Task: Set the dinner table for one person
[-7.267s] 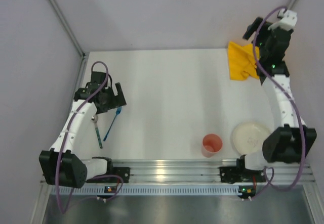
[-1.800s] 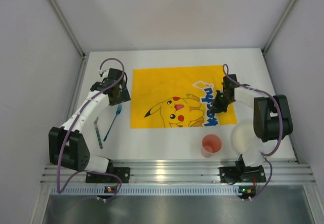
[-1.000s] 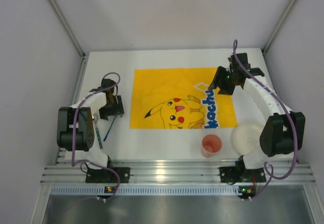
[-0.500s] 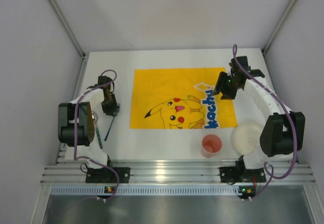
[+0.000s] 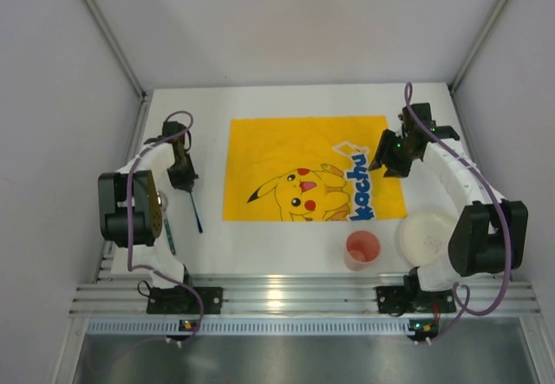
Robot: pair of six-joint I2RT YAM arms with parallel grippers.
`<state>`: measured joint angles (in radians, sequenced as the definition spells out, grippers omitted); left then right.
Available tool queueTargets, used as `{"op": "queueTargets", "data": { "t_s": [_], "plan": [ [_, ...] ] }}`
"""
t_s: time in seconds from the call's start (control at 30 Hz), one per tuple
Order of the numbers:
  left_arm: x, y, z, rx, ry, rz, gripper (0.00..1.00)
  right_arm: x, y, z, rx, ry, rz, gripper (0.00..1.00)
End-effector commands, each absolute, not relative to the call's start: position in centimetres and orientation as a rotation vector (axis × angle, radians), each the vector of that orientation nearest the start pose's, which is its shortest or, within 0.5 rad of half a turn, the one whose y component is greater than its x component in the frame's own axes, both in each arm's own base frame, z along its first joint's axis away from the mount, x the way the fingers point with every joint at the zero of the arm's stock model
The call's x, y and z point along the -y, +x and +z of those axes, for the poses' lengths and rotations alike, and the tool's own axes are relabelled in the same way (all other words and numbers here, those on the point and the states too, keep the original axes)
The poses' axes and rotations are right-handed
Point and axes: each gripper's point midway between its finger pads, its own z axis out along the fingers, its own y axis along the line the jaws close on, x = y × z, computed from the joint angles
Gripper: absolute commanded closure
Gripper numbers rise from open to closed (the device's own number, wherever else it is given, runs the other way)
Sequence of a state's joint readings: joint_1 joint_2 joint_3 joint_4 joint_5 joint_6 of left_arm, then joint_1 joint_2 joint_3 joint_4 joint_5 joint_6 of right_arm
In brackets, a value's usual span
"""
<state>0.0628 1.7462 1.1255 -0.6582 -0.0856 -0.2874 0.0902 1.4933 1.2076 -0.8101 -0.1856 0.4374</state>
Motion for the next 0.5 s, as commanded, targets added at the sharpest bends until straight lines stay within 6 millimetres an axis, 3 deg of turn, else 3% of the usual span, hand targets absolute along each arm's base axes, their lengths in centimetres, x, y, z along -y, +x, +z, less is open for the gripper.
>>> {"op": "queueTargets", "data": {
  "t_s": [0.0,0.03,0.07,0.1,0.13,0.17,0.2,0.23,0.27,0.3,0.33,0.37,0.4,0.43,0.47],
  "plan": [
    [0.5,38.4,9.1,-2.633,-0.445,0.082,1.00,-7.3,32.5,14.8,-2.609,0.400,0.407,0.49],
    [2.2,40.7,12.0,-2.564,-0.422,0.023,1.00,-7.3,32.5,14.9,-2.604,0.405,0.404,0.45],
    [6.0,41.3,12.7,-2.568,-0.385,-0.060,1.00,-7.2,32.5,14.9,-2.603,0.411,0.395,0.40],
    [8.3,43.3,15.4,-2.499,-0.369,-0.134,1.00,-6.8,32.4,14.8,-2.601,0.424,0.364,0.30],
    [10.7,43.9,16.4,-2.481,-0.353,-0.197,1.00,-6.5,32.3,14.8,-2.598,0.443,0.348,0.11],
    [15.3,44.5,16.6,-2.473,-0.322,-0.325,1.00,-6.3,32.2,14.9,-2.592,0.451,0.332,0.01],
    [18.0,45.8,18.7,-2.414,-0.299,-0.413,1.00,-5.8,31.9,14.8,-2.592,0.465,0.301,0.00],
    [20.7,46.1,19.4,-2.403,-0.264,-0.507,1.00,-5.6,31.7,14.8,-2.592,0.475,0.289,0.00],
    [25.3,46.2,18.5,-2.413,-0.186,-0.621,1.00,-5.4,31.4,14.7,-2.597,0.486,0.279,0.00],
    [27.7,47.2,20.5,-2.363,-0.143,-0.675,1.00,-5.1,31.0,14.7,-2.593,0.495,0.259,0.00],
    [29.8,47.4,20.5,-2.362,-0.105,-0.721,1.00,-4.7,30.7,14.7,-2.591,0.519,0.252,0.00],
    [33.9,46.9,18.8,-2.387,-0.013,-0.836,1.00,-4.4,30.3,15.0,-2.574,0.533,0.245,0.00],
    [36.0,47.6,20.7,-2.327,0.031,-0.895,1.00,-4.3,29.6,14.6,-2.583,0.555,0.239,0.00],
    [37.8,47.5,20.5,-2.314,0.064,-0.949,1.00,-3.9,29.3,14.7,-2.575,0.577,0.235,0.00],
    [40.2,47.2,18.7,-2.332,0.082,-0.996,1.00,-3.8,28.9,15.2,-2.552,0.586,0.236,0.00]
  ]
}}
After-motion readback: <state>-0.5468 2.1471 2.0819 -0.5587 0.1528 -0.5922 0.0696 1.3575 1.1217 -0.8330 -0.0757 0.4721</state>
